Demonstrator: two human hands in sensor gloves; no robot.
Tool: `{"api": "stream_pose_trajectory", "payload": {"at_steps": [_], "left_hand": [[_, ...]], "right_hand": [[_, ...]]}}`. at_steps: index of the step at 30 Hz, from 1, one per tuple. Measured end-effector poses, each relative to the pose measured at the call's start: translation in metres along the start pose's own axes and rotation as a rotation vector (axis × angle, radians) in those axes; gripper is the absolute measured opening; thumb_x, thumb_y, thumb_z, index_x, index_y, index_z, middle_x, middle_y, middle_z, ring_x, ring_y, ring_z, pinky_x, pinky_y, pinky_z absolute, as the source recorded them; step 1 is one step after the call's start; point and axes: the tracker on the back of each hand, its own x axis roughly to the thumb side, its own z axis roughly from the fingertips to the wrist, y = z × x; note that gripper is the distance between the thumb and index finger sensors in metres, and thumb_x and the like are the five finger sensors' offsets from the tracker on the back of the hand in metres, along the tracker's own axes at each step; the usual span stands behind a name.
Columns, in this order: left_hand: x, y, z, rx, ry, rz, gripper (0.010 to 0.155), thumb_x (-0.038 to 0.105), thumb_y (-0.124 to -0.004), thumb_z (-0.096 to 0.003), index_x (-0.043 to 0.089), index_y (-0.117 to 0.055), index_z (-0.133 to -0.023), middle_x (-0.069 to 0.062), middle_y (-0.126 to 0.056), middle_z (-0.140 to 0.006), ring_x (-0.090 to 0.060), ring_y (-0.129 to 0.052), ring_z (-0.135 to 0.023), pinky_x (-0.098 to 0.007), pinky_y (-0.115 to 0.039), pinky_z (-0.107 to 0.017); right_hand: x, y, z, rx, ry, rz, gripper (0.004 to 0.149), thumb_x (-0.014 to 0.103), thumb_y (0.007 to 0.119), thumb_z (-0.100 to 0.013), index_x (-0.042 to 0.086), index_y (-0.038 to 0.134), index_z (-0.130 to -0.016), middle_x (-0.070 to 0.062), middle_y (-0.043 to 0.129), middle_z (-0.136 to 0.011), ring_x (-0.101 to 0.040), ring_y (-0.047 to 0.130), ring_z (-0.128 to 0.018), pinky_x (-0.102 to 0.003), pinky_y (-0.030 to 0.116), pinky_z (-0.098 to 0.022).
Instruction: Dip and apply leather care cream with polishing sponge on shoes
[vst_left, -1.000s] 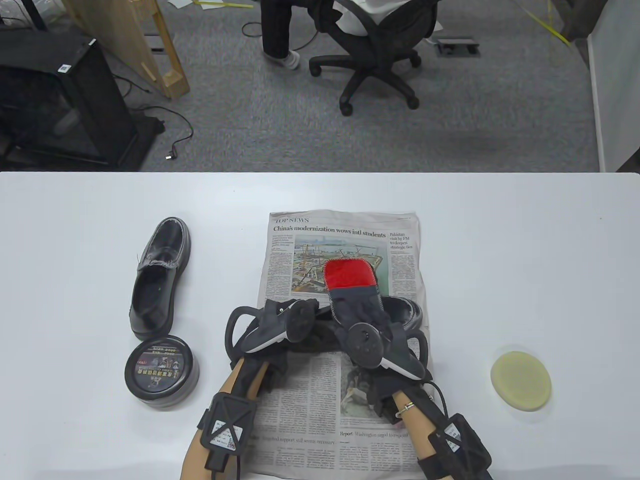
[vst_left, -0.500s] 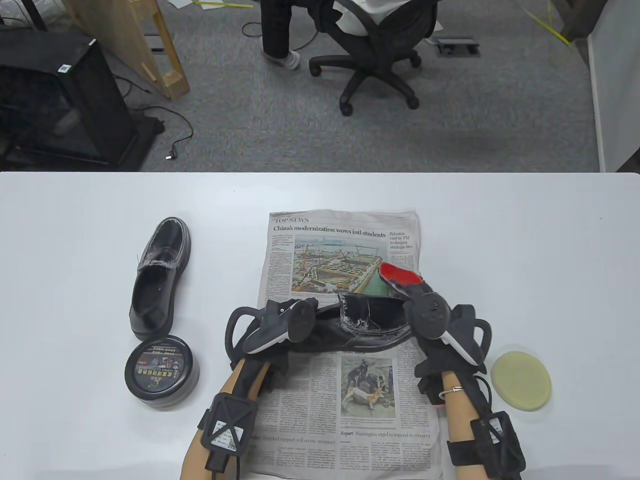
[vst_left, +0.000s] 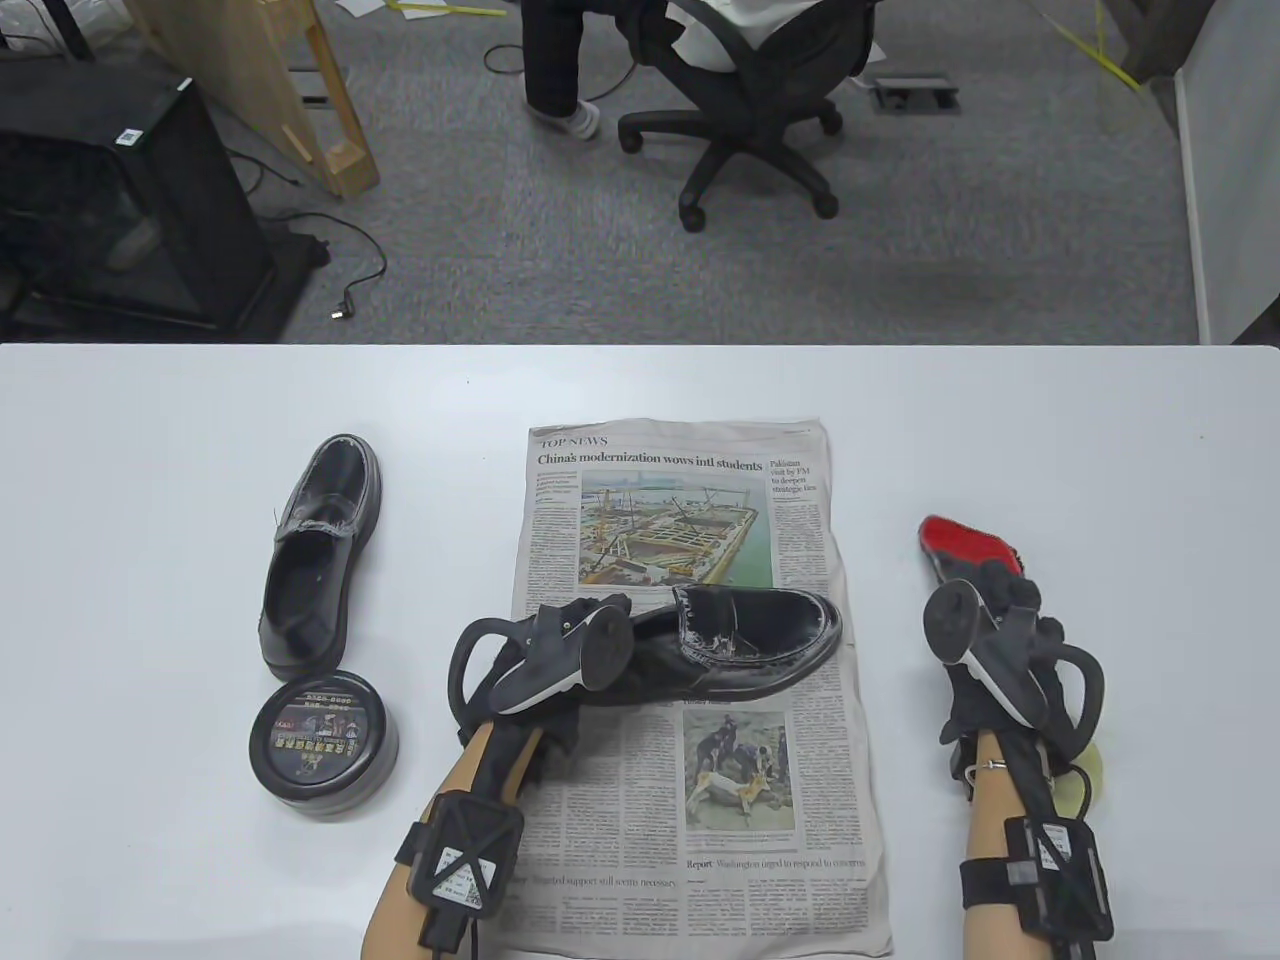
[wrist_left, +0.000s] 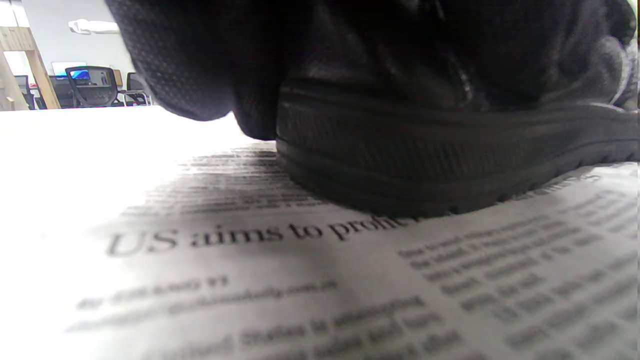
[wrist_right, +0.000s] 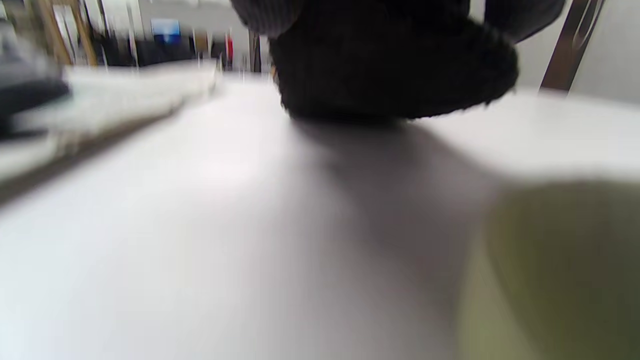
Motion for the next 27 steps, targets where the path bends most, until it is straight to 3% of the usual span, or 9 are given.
{"api": "stream_pose_trajectory", "payload": {"at_steps": [1, 3, 6, 11, 16, 22, 24, 27], "left_hand": [[0.0, 0.0, 0.0, 0.0, -0.001, -0.004, 0.088, 0.066, -0.079, -0.0321, 0.031, -0.061, -0.11, -0.001, -0.083, -0.108, -0.026, -0.089, -0.094, -0.052, -0.078, -0.069], [0.0, 0.001, 0.001, -0.001, -0.006, -0.003, 0.09, 0.067, -0.079, -0.0323, 0.031, -0.058, -0.112, -0.002, -0.08, -0.111, -0.027, -0.087, -0.096, -0.053, -0.077, -0.07], [-0.001, 0.004, 0.005, 0.002, -0.018, 0.03, 0.098, 0.066, -0.08, -0.0343, 0.028, -0.045, -0.118, -0.01, -0.064, -0.121, -0.035, -0.073, -0.106, -0.059, -0.071, -0.073], [-0.016, 0.031, 0.028, 0.074, -0.009, 0.104, 0.104, 0.063, -0.079, -0.0383, 0.02, -0.034, -0.121, -0.023, -0.044, -0.126, -0.046, -0.056, -0.11, -0.065, -0.063, -0.075], [-0.058, 0.056, 0.078, 0.077, 0.074, 0.044, 0.103, 0.067, -0.073, -0.0429, 0.015, -0.034, -0.123, -0.033, -0.04, -0.126, -0.056, -0.051, -0.109, -0.07, -0.06, -0.072], [-0.12, 0.035, 0.135, -0.134, 0.28, -0.064, 0.116, 0.075, -0.067, -0.0428, 0.005, -0.024, -0.123, -0.048, -0.03, -0.121, -0.071, -0.044, -0.103, -0.08, -0.058, -0.066], [-0.137, 0.018, 0.142, -0.256, 0.311, -0.03, 0.12, 0.079, -0.061, -0.0438, 0.002, -0.01, -0.121, -0.052, -0.02, -0.119, -0.075, -0.037, -0.101, -0.084, -0.056, -0.064], [-0.153, -0.004, 0.142, -0.356, 0.348, 0.006, 0.125, 0.08, -0.06, -0.0421, 0.001, 0.004, -0.114, -0.057, -0.01, -0.113, -0.079, -0.026, -0.096, -0.088, -0.053, -0.06]], "right_hand": [[0.0, 0.005, -0.001, 0.058, -0.011, -0.001, 0.054, 0.045, 0.059, -0.06, 0.029, 0.049, -0.111, -0.006, 0.05, -0.119, -0.043, 0.054, -0.108, -0.062, 0.056, -0.073], [0.0, 0.011, 0.0, 0.189, -0.049, -0.061, 0.066, 0.051, 0.056, -0.06, 0.023, 0.037, -0.116, -0.013, 0.036, -0.122, -0.048, 0.043, -0.109, -0.065, 0.05, -0.073], [0.003, 0.002, 0.011, 0.152, -0.11, -0.099, 0.078, 0.057, 0.053, -0.058, 0.014, 0.031, -0.119, -0.024, 0.029, -0.122, -0.056, 0.035, -0.107, -0.068, 0.044, -0.072], [0.016, -0.022, 0.051, 0.007, -0.293, -0.166, 0.081, 0.058, 0.048, -0.059, 0.011, 0.024, -0.12, -0.03, 0.022, -0.121, -0.06, 0.03, -0.105, -0.07, 0.042, -0.07], [0.037, -0.029, 0.1, -0.051, -0.532, -0.226, 0.082, 0.059, 0.047, -0.06, 0.01, 0.023, -0.12, -0.031, 0.023, -0.121, -0.061, 0.03, -0.105, -0.07, 0.042, -0.07], [0.055, -0.015, 0.124, -0.082, -0.648, -0.154, 0.082, 0.059, 0.047, -0.059, 0.009, 0.023, -0.12, -0.032, 0.024, -0.12, -0.061, 0.032, -0.104, -0.07, 0.043, -0.069], [0.056, -0.013, 0.125, -0.084, -0.649, -0.125, 0.082, 0.059, 0.047, -0.059, 0.009, 0.021, -0.119, -0.032, 0.023, -0.119, -0.062, 0.031, -0.104, -0.07, 0.043, -0.069], [0.056, -0.011, 0.126, -0.09, -0.65, -0.134, 0.083, 0.058, 0.047, -0.059, 0.008, 0.019, -0.119, -0.033, 0.022, -0.119, -0.062, 0.031, -0.103, -0.07, 0.043, -0.069]]}}
